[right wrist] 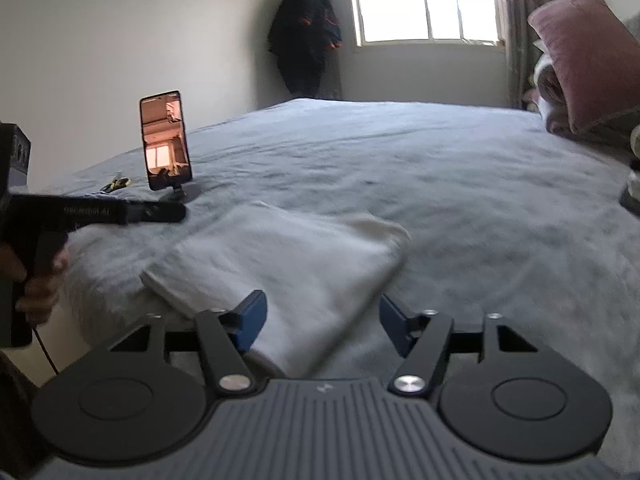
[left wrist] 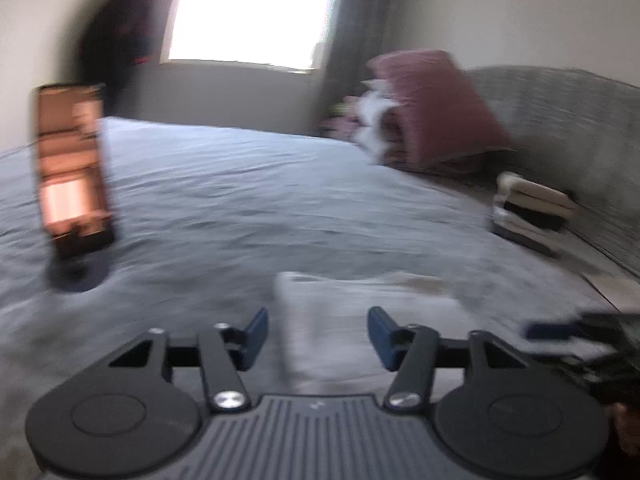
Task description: Fold clothes
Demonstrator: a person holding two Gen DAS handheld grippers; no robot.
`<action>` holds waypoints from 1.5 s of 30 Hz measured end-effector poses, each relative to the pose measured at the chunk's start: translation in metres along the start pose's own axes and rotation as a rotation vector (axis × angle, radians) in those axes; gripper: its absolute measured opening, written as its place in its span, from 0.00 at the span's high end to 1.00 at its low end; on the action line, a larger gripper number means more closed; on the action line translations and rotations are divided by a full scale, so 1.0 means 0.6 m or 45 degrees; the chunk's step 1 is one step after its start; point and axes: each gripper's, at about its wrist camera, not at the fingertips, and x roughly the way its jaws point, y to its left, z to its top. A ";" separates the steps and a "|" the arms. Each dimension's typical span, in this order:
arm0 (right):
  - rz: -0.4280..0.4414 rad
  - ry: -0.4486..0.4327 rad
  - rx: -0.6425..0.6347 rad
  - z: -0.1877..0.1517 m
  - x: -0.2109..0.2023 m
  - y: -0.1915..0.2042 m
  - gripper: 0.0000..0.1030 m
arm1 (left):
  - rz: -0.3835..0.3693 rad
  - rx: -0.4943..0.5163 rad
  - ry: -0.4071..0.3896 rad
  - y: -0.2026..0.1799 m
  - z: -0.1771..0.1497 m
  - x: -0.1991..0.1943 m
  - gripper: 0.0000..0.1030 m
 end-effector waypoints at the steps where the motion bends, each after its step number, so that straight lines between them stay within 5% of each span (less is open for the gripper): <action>1: -0.003 0.003 0.000 0.004 0.006 0.003 0.31 | -0.028 0.041 0.020 -0.010 -0.003 0.005 0.35; 7: -0.026 0.035 0.012 0.027 0.041 0.021 0.31 | 0.012 0.226 0.184 -0.040 -0.029 0.034 0.27; 13: -0.039 0.063 0.065 0.003 0.034 0.012 0.23 | 0.035 0.226 0.251 -0.038 -0.024 0.036 0.23; 24: -0.026 0.101 0.012 -0.010 0.014 0.012 0.08 | 0.059 0.226 0.321 -0.041 -0.025 0.034 0.20; 45: -0.043 0.180 -0.070 -0.020 0.012 0.017 0.00 | 0.096 0.274 0.408 -0.047 -0.025 0.034 0.11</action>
